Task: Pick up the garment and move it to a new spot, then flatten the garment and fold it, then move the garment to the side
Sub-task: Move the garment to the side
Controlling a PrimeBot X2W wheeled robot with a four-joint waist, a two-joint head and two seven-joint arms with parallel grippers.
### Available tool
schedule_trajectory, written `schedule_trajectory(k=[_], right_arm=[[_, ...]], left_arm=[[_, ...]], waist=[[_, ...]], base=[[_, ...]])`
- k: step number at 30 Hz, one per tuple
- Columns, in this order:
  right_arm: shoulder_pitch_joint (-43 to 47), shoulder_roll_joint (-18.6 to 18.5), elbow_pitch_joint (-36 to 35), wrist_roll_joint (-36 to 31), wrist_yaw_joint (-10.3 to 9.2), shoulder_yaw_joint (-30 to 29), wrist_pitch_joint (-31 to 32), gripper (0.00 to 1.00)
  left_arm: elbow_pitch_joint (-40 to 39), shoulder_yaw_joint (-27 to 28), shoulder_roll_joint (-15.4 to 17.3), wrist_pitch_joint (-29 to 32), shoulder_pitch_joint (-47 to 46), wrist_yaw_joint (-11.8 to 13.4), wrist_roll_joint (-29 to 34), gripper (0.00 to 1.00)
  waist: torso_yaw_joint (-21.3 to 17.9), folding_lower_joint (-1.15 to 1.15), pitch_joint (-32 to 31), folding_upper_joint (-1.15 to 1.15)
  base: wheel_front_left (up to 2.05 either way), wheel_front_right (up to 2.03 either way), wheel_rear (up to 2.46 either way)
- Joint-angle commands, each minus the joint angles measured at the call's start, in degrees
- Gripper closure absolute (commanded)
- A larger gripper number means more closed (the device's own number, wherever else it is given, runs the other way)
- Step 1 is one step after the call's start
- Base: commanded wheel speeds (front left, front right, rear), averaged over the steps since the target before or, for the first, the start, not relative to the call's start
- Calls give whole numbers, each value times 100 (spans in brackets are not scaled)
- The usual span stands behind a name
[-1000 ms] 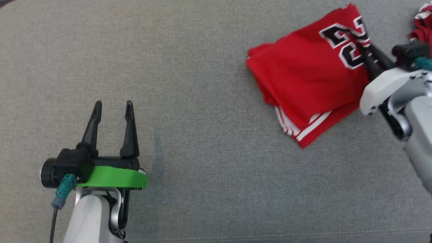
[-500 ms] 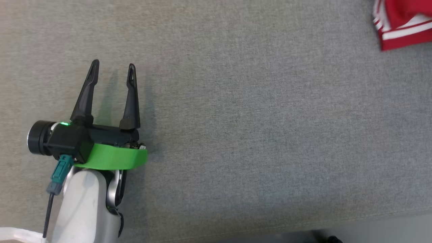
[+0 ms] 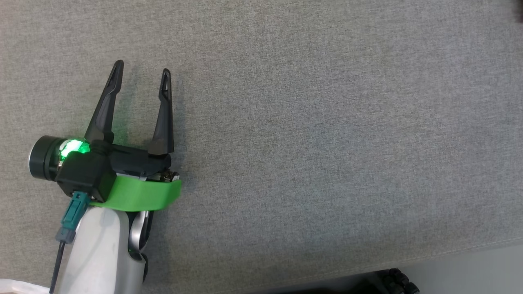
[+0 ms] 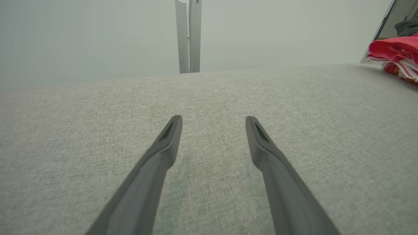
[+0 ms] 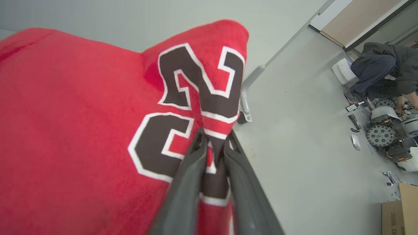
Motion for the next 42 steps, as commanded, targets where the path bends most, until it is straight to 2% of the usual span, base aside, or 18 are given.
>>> schedule_trajectory(k=[1, 10, 14, 19, 23, 31, 42], right_arm=[[-116, 68, 99, -57, -10, 57, -80, 0], [-292, 535, 470, -437, -10, 341, -1059, 0], [-92, 856, 376, -516, -10, 435, -1519, 0], [305, 1339, 33, -590, -10, 425, -1796, 0], [865, 1773, -397, -691, -10, 212, -1846, 0], [2395, 2659, -1536, -1064, -9, -646, -1849, 0], [4316, 3631, -2646, -1500, -9, -1171, -1848, 0]], left_arm=[[-7, -15, 44, 2, 29, -14, 34, 0], [390, 29, 44, -12, 183, 14, -139, 0], [548, 142, 48, -18, 376, 58, -246, 0], [635, 348, 59, -18, 746, 112, -313, 0], [686, 504, 92, -16, 1044, 144, -372, 0], [826, 585, 32, -16, 1349, 147, -438, 0], [1135, 686, -33, -16, 1560, 79, -521, 0]], waist=[[6, -1, -4, 0], [47, -1, -522, 0], [63, -1, -1008, 0], [58, -1, -1598, 0], [52, -1, -2012, 0], [142, -1, -2575, 0], [284, -1, -3142, 0]], base=[[0, 0, 0], [0, 0, 0], [0, 0, 0], [0, 0, 0], [0, 0, 0], [0, 0, 0], [0, 0, 0]])
